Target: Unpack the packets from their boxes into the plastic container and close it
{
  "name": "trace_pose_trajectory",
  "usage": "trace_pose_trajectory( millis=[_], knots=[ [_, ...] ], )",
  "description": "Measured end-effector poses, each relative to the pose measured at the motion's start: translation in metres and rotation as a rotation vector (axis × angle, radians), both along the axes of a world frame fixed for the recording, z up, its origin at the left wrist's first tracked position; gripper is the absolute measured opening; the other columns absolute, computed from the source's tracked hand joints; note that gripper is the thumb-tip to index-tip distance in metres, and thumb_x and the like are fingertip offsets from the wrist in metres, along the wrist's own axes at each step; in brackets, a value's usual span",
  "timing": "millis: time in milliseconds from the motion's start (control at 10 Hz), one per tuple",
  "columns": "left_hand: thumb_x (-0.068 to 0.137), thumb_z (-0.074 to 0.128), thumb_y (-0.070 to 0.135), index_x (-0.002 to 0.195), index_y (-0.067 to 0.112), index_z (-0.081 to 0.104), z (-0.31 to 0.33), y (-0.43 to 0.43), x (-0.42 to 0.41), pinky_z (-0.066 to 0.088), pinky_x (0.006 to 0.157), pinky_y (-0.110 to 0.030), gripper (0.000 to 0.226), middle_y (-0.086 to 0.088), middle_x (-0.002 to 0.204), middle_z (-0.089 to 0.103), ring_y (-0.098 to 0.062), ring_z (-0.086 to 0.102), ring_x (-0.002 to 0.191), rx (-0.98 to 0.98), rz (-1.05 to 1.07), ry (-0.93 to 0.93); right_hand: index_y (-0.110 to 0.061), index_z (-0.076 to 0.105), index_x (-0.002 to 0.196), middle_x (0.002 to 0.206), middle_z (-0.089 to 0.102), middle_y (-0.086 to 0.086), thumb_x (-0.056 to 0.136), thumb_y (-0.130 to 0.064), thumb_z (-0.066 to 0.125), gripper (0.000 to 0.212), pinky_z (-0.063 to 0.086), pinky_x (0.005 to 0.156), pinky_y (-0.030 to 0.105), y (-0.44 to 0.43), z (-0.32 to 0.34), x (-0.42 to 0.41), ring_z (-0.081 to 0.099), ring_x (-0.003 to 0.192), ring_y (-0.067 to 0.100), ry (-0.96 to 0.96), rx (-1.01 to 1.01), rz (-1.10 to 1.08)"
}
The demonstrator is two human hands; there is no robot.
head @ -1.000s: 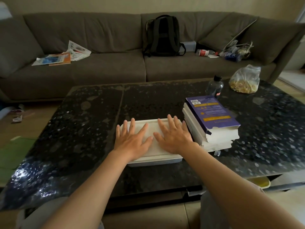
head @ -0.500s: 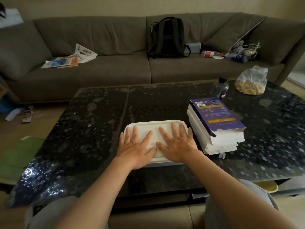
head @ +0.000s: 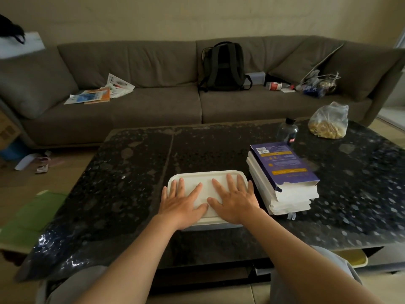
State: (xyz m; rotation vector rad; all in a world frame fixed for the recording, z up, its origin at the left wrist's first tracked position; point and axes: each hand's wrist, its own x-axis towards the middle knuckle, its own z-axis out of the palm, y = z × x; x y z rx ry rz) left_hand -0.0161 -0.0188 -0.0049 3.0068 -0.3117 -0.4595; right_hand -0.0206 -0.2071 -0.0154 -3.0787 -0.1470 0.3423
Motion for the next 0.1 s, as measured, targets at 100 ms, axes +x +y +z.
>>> trace_pose_trajectory(
  millis=[100],
  knots=[
    [0.095,0.025,0.069,0.156,0.046,-0.003,0.0179,0.0030,0.0084,-0.008,0.121,-0.056,0.071,-0.005,0.168,-0.006,-0.027,-0.012,0.154,-0.121,0.053,-0.045,-0.035,0.003,0.160,0.170,0.000,0.005,0.098,-0.069,0.023,0.074,-0.003,0.122,0.062,-0.0025,0.0138,0.0041,-0.005,0.156,0.032,-0.017,0.167,-0.085]
  ],
)
